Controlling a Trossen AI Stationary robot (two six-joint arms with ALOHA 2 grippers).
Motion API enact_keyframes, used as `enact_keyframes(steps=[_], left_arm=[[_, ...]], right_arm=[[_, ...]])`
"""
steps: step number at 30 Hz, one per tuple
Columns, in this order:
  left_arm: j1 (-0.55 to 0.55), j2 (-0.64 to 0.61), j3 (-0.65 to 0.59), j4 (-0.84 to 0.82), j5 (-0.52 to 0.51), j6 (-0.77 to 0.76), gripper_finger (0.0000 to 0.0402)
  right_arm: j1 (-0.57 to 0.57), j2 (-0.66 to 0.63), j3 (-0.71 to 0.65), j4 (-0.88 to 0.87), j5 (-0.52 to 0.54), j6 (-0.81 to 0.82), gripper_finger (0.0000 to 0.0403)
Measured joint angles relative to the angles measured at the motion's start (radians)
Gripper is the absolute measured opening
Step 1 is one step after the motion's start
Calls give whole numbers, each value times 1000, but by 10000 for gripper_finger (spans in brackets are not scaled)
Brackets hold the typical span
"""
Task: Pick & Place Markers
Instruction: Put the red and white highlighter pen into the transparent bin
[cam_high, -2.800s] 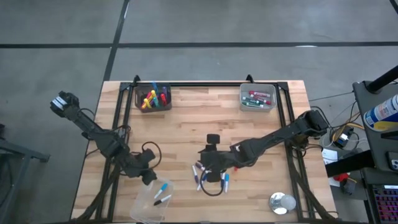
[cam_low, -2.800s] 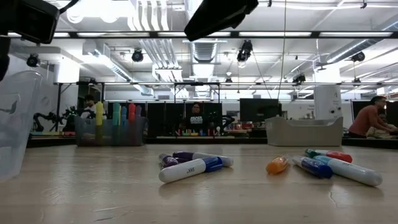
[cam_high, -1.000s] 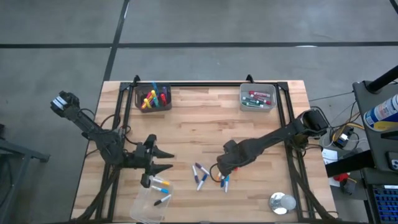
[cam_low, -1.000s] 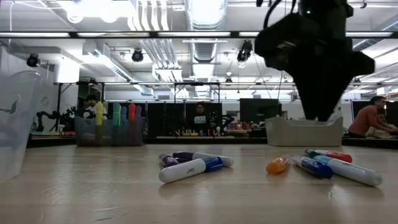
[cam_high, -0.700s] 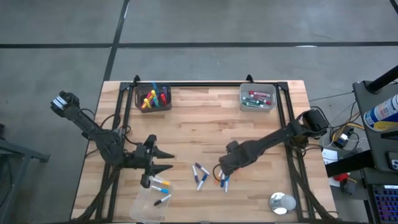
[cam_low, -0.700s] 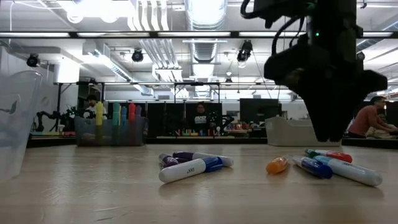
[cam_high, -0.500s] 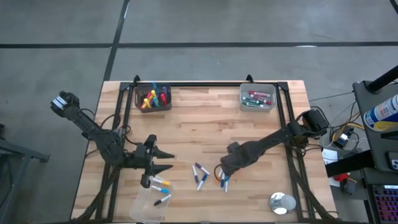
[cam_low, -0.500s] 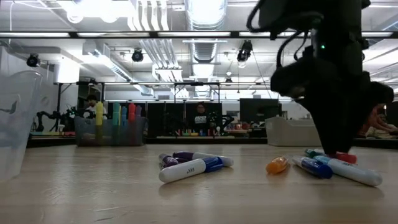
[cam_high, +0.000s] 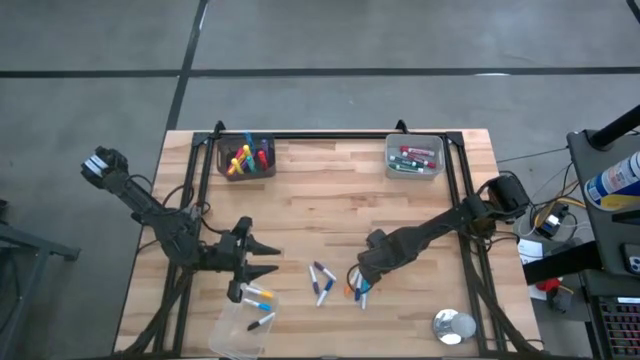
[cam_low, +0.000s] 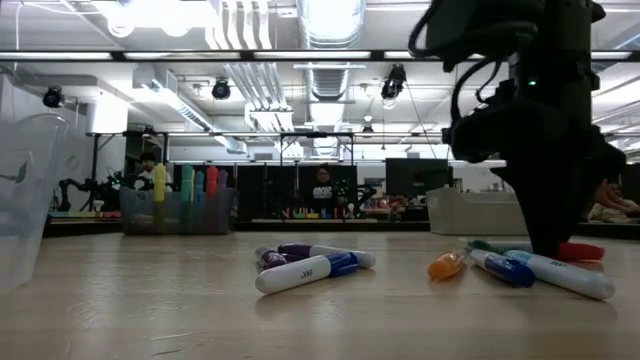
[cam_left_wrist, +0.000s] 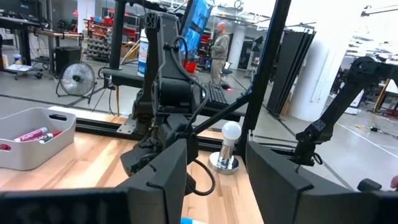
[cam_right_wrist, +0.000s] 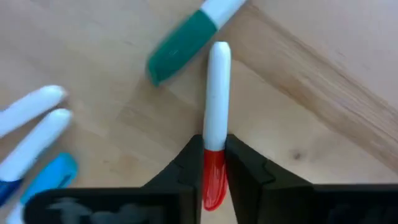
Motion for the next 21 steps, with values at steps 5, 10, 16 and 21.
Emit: enact_keyframes(steps=[5,10,16,21], left_arm=[[0,1,0,-4,0,4,158],[0,1,0,-6,-1,6,158],[0,1,0,-14,-1,2,158],[0,1,0,-13,-1,3,158]], right_arm=[[0,7,48,43,4,-74,27],[0,7,136,49,9,-171,31],[11,7,292,106,111,-374,32],[31,5,414,222,232,-607,32]])
